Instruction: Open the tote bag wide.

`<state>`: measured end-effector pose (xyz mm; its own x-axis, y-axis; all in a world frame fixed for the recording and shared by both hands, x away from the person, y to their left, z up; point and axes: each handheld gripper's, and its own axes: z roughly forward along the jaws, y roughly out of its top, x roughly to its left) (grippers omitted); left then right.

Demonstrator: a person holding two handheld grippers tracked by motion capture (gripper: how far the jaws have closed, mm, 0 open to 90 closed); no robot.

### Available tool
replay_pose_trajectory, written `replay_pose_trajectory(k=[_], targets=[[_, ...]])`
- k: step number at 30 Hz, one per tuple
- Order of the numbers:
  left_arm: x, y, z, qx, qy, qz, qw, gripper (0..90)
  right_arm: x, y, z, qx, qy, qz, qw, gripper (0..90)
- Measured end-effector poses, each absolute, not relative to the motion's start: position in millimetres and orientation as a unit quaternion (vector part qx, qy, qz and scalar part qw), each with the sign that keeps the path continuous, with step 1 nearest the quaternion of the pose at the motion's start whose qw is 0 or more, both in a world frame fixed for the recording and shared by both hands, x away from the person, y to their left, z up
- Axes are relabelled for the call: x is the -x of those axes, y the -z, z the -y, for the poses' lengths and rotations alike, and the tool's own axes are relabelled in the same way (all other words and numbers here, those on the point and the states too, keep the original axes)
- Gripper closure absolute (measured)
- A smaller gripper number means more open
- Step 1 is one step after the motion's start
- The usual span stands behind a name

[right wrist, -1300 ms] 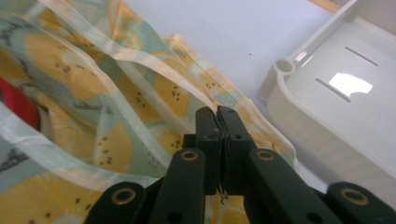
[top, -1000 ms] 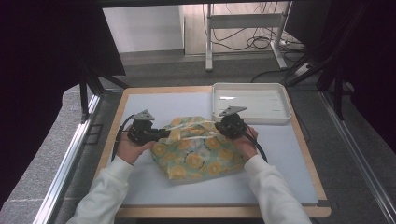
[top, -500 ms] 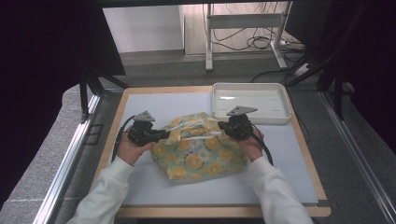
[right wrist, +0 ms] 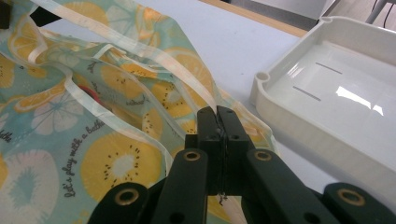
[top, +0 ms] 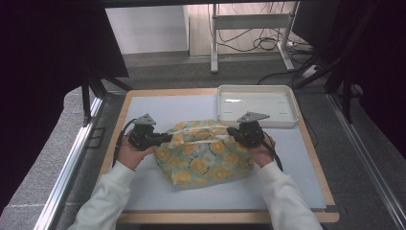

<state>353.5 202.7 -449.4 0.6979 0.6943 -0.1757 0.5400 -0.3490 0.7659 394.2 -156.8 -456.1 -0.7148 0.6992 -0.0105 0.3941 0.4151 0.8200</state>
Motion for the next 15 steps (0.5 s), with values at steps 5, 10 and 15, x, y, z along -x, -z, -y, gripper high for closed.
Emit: replay_pose_trajectory(k=[5, 10, 15], targets=[[-351, 448, -203, -0.816, -0.092, -0.377, 0.428, 87.5, -387, 454, 160, -0.33, -0.432, -0.821, 0.175, 88.4], [-346, 449, -204, -0.817, -0.09, -0.371, 0.432, 87.5, -379, 456, 162, -0.324, -0.432, -0.825, 0.166, 88.4], [-338, 448, -206, -0.815, -0.09, -0.365, 0.441, 87.7, -369, 457, 167, -0.319, -0.439, -0.826, 0.154, 88.3]])
